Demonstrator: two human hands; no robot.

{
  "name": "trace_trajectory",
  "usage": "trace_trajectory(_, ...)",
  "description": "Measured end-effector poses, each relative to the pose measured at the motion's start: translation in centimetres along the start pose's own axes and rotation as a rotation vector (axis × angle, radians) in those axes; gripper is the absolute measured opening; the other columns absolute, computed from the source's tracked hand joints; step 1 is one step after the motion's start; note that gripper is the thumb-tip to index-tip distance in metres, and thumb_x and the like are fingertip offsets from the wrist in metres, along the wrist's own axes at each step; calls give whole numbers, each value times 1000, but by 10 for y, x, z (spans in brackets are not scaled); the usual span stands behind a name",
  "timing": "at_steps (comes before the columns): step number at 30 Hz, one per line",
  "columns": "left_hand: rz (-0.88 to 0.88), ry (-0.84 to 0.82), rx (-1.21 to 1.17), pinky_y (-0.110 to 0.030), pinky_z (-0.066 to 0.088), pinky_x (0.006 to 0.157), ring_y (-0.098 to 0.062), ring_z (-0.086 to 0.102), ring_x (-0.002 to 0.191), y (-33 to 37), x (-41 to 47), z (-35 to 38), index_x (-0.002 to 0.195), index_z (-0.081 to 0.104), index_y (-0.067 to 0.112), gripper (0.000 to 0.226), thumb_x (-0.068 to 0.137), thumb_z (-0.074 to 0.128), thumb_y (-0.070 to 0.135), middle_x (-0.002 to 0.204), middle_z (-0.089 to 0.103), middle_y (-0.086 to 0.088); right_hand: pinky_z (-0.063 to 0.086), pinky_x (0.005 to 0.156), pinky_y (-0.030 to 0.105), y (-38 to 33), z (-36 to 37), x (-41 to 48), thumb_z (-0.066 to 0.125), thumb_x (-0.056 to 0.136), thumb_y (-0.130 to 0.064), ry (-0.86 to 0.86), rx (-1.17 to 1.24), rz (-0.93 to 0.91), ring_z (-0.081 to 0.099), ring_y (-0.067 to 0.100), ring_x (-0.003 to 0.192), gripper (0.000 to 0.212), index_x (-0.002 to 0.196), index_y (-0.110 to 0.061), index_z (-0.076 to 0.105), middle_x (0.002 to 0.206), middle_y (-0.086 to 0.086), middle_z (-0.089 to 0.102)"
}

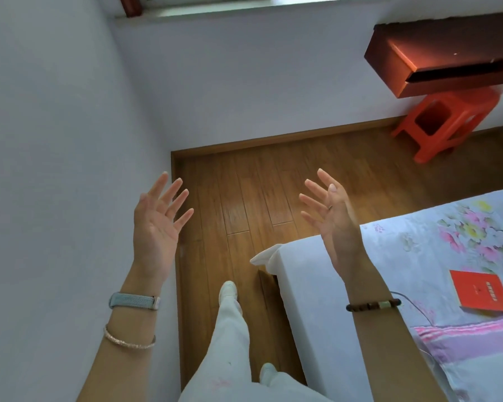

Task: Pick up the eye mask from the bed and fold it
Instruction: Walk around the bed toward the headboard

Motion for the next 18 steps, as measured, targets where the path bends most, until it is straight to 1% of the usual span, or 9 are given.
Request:
trace_trajectory(2, -6, -18, -8, -50, 37, 114, -24, 49, 140, 5, 39, 0, 152, 37, 23, 63, 98, 22, 52, 155, 47, -3, 49, 110, 43, -3, 15, 29, 36, 103, -47, 29, 13, 3, 62, 16, 126, 33, 132, -45, 50, 144, -9, 57)
trace_trajectory(5, -16, -54, -13, -50, 37, 114, -25, 48, 140, 18, 97, -2, 152, 37, 23, 64, 97, 22, 52, 155, 47, -4, 50, 108, 40, -11, 38, 72, 38, 95, -52, 56, 18, 1, 63, 15, 126, 39, 132, -45, 49, 144, -10, 57)
trace_trajectory(9, -22, -117, -30, -50, 37, 114, -25, 48, 140, 33, 170, -3, 153, 35, 22, 61, 101, 18, 49, 155, 46, -5, 50, 107, 36, -18, 60, 122, 38, 96, -52, 93, 23, -31, 62, 12, 127, 38, 133, -47, 50, 144, -12, 57)
trace_trajectory(14, -45, -164, -39, -47, 40, 111, -22, 51, 138, 40, 239, 6, 152, 36, 23, 57, 104, 13, 45, 154, 49, -4, 50, 105, 34, -22, 70, 173, 38, 98, -51, 106, 18, -14, 62, 9, 127, 38, 134, -47, 51, 142, -15, 58)
trace_trajectory(18, -80, -193, -60, -51, 37, 114, -24, 51, 138, 32, 288, 19, 151, 39, 24, 57, 103, 17, 47, 154, 48, -7, 51, 103, 34, -23, 67, 215, 39, 97, -51, 168, 43, -2, 63, 10, 125, 37, 131, -48, 53, 141, -14, 60)
Point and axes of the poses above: each hand's wrist, its own x-axis towards the middle knuckle, its own z-axis out of the palm, y = z × x, the point moved 1 cm from there along x, towards the middle knuckle
